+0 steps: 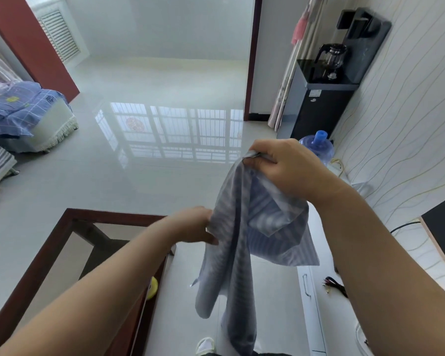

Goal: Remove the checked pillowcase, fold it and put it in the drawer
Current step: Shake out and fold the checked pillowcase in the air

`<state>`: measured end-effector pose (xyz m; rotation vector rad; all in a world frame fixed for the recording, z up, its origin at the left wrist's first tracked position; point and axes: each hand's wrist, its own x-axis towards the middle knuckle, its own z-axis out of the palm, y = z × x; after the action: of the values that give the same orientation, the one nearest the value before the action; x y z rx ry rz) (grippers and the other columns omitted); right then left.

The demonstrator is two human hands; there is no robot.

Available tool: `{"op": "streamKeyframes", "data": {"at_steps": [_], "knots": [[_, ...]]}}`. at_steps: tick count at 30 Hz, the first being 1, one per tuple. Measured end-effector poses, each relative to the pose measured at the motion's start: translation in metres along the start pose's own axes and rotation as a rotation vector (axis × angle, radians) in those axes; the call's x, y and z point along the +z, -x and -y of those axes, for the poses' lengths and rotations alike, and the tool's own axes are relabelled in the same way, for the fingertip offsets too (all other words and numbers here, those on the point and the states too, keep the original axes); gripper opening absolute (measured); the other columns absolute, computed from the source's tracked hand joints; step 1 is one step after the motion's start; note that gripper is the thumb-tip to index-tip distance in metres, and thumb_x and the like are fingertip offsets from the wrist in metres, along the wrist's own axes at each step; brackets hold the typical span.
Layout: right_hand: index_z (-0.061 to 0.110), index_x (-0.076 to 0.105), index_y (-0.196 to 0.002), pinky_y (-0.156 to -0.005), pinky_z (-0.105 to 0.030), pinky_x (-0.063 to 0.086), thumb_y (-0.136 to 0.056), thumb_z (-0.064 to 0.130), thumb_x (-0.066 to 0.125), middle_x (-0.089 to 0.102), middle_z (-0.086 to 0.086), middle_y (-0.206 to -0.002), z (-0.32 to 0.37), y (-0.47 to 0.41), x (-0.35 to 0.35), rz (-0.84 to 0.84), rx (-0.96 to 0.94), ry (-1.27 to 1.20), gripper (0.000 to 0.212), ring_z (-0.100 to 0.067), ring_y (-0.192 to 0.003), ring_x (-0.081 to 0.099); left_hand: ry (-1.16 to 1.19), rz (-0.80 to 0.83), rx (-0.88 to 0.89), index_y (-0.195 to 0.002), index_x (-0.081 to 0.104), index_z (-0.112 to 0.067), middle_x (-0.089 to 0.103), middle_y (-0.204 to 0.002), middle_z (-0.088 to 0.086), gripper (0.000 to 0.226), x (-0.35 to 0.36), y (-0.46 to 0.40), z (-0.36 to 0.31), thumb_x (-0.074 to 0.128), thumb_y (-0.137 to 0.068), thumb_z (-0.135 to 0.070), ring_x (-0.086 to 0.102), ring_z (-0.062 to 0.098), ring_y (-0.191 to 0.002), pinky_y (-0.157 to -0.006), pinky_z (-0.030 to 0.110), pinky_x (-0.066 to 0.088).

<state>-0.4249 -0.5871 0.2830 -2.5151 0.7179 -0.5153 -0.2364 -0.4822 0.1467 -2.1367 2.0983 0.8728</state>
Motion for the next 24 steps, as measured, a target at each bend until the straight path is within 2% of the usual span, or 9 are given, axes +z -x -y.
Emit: {"op": "streamKeyframes", "data": {"at_steps": [3, 5, 8, 10, 13, 17, 20, 23, 24], "knots": [[0.037, 0.055, -0.080, -0.073, -0.038, 0.051, -0.092, 0.031, 0.056, 0.062, 0.015, -0.074, 0.000, -0.004, 0.000, -0.020, -0.011, 0.020, 0.014, -0.014, -0.076, 0.061, -0.361, 0.051, 0.085, -0.134, 0.049, -0.027, 0.046, -0.139, -0.004, 0.050, 0.025, -0.005, -0.003, 0.063, -0.087, -0.039, 0.043, 0.021, -0.125, -0.100, 0.040, 0.041], [0.034, 0.059, -0.083, -0.073, -0.040, 0.051, -0.092, 0.032, 0.054, 0.063, 0.012, -0.075, -0.005, -0.005, 0.001, -0.030, 0.007, 0.039, 0.011, -0.016, -0.076, 0.061, -0.520, 0.044, 0.150, -0.134, 0.049, -0.023, 0.042, -0.140, 0.000, 0.046, 0.036, -0.006, -0.004, 0.058, -0.091, -0.033, 0.041, 0.023, -0.126, -0.096, 0.041, 0.041], [0.033, 0.058, -0.084, -0.072, -0.046, 0.051, -0.090, 0.037, 0.051, 0.061, 0.011, -0.071, -0.013, -0.006, 0.003, -0.076, 0.029, 0.035, 0.010, -0.019, -0.073, 0.060, -0.567, -0.051, 0.233, -0.127, 0.055, -0.019, 0.047, -0.134, 0.002, 0.035, 0.046, -0.006, -0.003, 0.054, -0.093, -0.029, 0.041, 0.024, -0.123, -0.092, 0.039, 0.041], [0.035, 0.055, -0.083, -0.070, -0.048, 0.051, -0.088, 0.042, 0.048, 0.060, 0.010, -0.069, -0.015, -0.006, 0.003, -0.119, 0.023, 0.014, 0.011, -0.019, -0.071, 0.060, -0.473, -0.035, 0.169, -0.131, 0.052, -0.019, 0.045, -0.136, 0.003, 0.041, 0.046, -0.009, 0.000, 0.052, -0.094, -0.035, 0.040, 0.024, -0.126, -0.097, 0.039, 0.039], [0.031, 0.056, -0.084, -0.070, -0.048, 0.051, -0.088, 0.042, 0.049, 0.060, 0.010, -0.067, -0.013, -0.006, 0.003, -0.167, 0.003, 0.006, 0.014, -0.020, -0.070, 0.060, -0.129, 0.040, -0.065, -0.131, 0.052, -0.016, 0.053, -0.134, 0.005, 0.043, 0.041, -0.018, 0.007, 0.049, -0.094, -0.039, 0.048, 0.027, -0.124, -0.098, 0.040, 0.042], [0.031, 0.056, -0.078, -0.070, -0.044, 0.051, -0.092, 0.033, 0.055, 0.057, 0.012, -0.066, -0.015, -0.005, -0.003, -0.223, 0.012, 0.015, 0.014, -0.018, -0.071, 0.060, 0.208, -0.295, -0.354, -0.103, 0.068, -0.005, 0.069, -0.102, 0.017, 0.040, 0.030, -0.016, 0.027, 0.054, -0.092, -0.041, 0.063, 0.034, -0.093, -0.074, 0.035, 0.047], [0.020, 0.060, -0.082, -0.062, -0.035, 0.048, -0.093, 0.029, 0.055, 0.060, 0.003, -0.065, -0.024, -0.005, -0.010, -0.288, 0.066, 0.064, 0.015, -0.018, -0.066, 0.057, 0.282, -0.474, -0.334, -0.083, 0.068, -0.009, 0.068, -0.079, 0.009, 0.036, 0.022, 0.000, 0.042, 0.068, -0.081, -0.045, 0.062, 0.028, -0.078, -0.063, 0.034, 0.041], [0.020, 0.056, -0.080, -0.051, -0.024, 0.035, -0.094, 0.029, 0.053, 0.053, 0.006, -0.058, -0.037, -0.005, -0.014, -0.348, 0.156, 0.114, 0.018, -0.009, -0.055, 0.049, 0.217, -0.429, -0.217, -0.067, 0.054, -0.009, 0.050, -0.063, -0.002, 0.042, 0.025, 0.016, 0.043, 0.077, -0.073, -0.044, 0.048, 0.019, -0.063, -0.056, 0.031, 0.032], [0.021, 0.054, -0.078, -0.051, -0.025, 0.032, -0.094, 0.029, 0.053, 0.051, 0.007, -0.057, -0.041, -0.005, -0.015, -0.359, 0.183, 0.118, 0.018, -0.008, -0.054, 0.047, 0.247, -0.402, -0.179, -0.063, 0.052, -0.016, 0.045, -0.059, -0.008, 0.038, 0.029, 0.019, 0.044, 0.079, -0.072, -0.042, 0.043, 0.013, -0.060, -0.055, 0.028, 0.030]]}}
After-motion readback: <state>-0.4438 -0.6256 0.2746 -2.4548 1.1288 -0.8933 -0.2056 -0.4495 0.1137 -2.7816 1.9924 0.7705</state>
